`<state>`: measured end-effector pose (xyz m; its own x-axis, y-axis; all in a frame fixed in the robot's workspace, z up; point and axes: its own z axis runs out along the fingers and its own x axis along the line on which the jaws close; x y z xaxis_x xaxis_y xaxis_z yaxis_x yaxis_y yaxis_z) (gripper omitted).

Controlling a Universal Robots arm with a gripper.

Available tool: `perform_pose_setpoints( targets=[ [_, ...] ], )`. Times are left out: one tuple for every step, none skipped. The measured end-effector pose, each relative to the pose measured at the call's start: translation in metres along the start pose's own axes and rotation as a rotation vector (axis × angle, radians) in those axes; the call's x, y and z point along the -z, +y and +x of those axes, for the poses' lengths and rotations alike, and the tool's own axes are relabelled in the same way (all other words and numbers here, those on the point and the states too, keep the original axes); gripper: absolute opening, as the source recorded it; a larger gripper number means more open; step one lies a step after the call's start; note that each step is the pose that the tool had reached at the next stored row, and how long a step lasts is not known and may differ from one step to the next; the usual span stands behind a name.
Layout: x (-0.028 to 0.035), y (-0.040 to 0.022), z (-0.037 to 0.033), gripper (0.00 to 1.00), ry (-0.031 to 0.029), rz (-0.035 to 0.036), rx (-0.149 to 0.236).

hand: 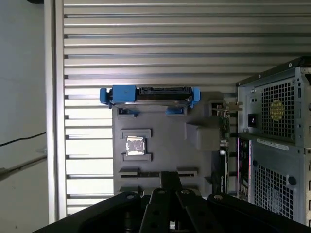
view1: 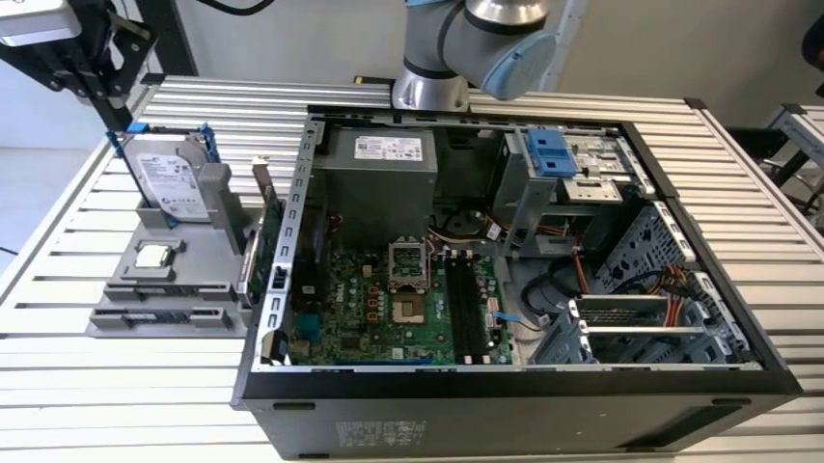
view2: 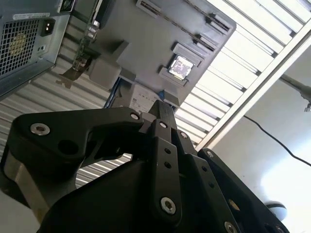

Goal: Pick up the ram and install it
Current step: 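Reach for the ram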

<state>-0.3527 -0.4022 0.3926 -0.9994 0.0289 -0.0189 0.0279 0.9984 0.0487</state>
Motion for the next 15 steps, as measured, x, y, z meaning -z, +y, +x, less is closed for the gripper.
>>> perform_pose_setpoints(
  targets=[
    [0.0000,0.0000,0.0001,0.00,0.0000,0.0000,0.000],
    [-0.0001,-0.0001,0.0001,0.00,-0.0001,-0.0001,0.000],
    [0.0000,-0.0003,0.0002,0.00,0.0001,0.0000,0.000],
    [0.0001,-0.0008,0.0002,0.00,0.0001,0.0000,0.000],
    [0.0001,-0.0014,0.0002,0.00,0.0000,0.0000,0.000],
    [0.0001,-0.0023,0.0001,0.00,0.0000,0.0000,0.000],
    [0.0001,-0.0034,0.0000,0.00,0.0000,-0.0001,0.000],
    [0.0002,-0.0047,0.0000,0.00,0.0000,0.0000,0.000],
    [0.0002,-0.0060,-0.0001,0.00,-0.0001,-0.0001,0.000],
    [0.0003,-0.0075,-0.0001,0.00,0.0000,0.0000,0.000],
    [0.0004,-0.0090,-0.0002,0.00,0.0000,0.0000,0.000],
    [0.0005,-0.0106,-0.0002,0.00,0.0000,0.0000,0.000],
    [0.0006,-0.0124,-0.0003,0.00,0.0000,0.0000,0.000],
    [0.0007,-0.0142,-0.0003,0.00,0.0000,0.0000,0.000],
    [0.0007,-0.0159,-0.0004,0.00,0.0000,0.0000,0.000]
  ],
)
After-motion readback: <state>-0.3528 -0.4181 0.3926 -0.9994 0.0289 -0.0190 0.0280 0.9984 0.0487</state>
